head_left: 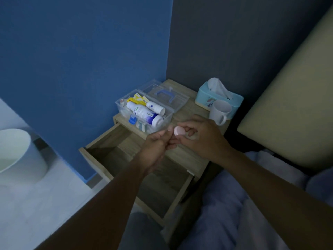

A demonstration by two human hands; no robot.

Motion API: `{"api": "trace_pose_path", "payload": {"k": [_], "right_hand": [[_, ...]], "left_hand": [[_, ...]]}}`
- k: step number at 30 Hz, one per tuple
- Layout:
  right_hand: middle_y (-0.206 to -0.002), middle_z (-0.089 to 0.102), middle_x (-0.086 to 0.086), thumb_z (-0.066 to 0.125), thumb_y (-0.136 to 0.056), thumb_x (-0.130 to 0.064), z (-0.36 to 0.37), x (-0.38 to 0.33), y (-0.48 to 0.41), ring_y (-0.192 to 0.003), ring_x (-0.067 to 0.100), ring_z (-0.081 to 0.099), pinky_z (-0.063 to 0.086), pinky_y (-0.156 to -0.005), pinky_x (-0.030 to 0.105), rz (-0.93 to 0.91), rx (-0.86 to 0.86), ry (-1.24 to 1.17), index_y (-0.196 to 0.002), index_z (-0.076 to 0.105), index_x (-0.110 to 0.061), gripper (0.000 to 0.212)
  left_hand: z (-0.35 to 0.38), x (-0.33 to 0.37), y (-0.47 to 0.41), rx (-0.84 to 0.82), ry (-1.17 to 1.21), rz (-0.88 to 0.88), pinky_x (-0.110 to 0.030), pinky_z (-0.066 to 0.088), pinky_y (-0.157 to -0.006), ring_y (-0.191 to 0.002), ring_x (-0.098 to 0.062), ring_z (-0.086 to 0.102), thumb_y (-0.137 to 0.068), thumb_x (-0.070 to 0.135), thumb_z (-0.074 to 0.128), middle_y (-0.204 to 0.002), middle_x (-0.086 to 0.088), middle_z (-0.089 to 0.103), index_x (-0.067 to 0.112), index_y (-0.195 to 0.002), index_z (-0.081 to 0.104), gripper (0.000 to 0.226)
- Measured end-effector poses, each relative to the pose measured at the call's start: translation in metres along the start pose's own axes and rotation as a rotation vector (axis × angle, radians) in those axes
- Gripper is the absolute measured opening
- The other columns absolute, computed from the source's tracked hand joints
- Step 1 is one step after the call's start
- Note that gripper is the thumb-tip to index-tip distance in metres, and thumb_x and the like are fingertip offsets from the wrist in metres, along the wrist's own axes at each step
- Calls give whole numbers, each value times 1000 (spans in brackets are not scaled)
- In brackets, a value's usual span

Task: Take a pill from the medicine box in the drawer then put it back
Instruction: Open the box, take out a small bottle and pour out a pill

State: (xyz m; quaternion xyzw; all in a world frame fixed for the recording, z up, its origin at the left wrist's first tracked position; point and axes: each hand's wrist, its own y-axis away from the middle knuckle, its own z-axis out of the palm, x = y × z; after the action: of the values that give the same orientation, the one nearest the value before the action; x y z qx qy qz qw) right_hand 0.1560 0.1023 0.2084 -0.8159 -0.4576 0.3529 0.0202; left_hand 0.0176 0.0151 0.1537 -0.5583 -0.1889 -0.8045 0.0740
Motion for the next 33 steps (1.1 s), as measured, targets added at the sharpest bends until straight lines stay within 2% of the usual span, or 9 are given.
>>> {"api": "trace_pose_path", "payload": {"k": [5,11,14,17,20,22,24,28,33], "right_hand": [[-95,67,0,78,-78,-22,-1,0,1,-80,8,65,56,-73,24,-1,-2,-9,-105,76,-17,28],[-108,64,-4,73,-83,-9,-2,7,-4,-94,0,58,41,-82,4,-44,-160,47,-118,72,-11,35],[-119,63,-4,70,-80,-1,-2,4,-5,-107,0,56,40,-92,6,-90,-190,-31,-122,68,-9,43],[-125,58,-7,76,-75,-32,2,-1,-6,-113,-1,53,44,-95,13,21,-133,-67,-135,56,-19,65],[-95,67,-6,65,-71,-65,7,0,-9,-83,6,60,51,-72,27,148,-51,151,-108,70,-20,58],[-72,65,-6,65,-78,-58,7,3,-11,-65,3,58,47,-61,26,74,-75,152,-85,74,-17,43],[-88,69,0,71,-82,-32,8,9,-11,-79,9,62,50,-71,28,-23,-171,148,-99,74,-14,25],[-135,55,-2,82,-70,-38,11,15,-5,-116,0,48,39,-93,17,9,-245,28,-142,46,-21,82],[-68,67,-4,60,-78,-64,12,10,-7,-62,6,61,53,-60,33,79,-168,138,-73,67,-18,48]], "left_hand": [[7,1,1,-5,182,-98,-25,54,-80,-84,-18,64,-99,26,50,-103,-21,64,-9,-118,61,41],[8,-8,-4,-11,292,-186,-46,44,-107,-119,-39,55,-98,34,48,-128,-33,58,-8,-121,59,49],[6,-12,-7,-6,312,-174,-41,50,-100,-105,-31,66,-96,37,50,-111,-28,68,-4,-113,63,45],[5,-15,-12,-29,310,-149,-34,56,-88,-85,-20,73,-94,38,53,-94,-17,75,1,-105,67,42],[5,-19,-13,-45,280,-133,-29,59,-79,-92,-20,74,-91,38,54,-103,-16,75,3,-104,71,41],[4,-22,-13,-50,245,-126,-25,58,-76,-93,-17,73,-95,40,50,-106,-12,75,4,-107,71,43],[2,-26,-13,-43,241,-125,-25,58,-76,-91,-17,72,-96,42,48,-101,-12,76,8,-103,73,43],[-1,-31,-10,-35,261,-122,-28,58,-84,-90,-20,73,-97,41,47,-99,-18,75,5,-99,72,43],[3,-34,-9,-63,211,-142,-32,53,-97,-113,-21,66,-85,52,55,-119,-11,71,10,-109,74,52]]}}
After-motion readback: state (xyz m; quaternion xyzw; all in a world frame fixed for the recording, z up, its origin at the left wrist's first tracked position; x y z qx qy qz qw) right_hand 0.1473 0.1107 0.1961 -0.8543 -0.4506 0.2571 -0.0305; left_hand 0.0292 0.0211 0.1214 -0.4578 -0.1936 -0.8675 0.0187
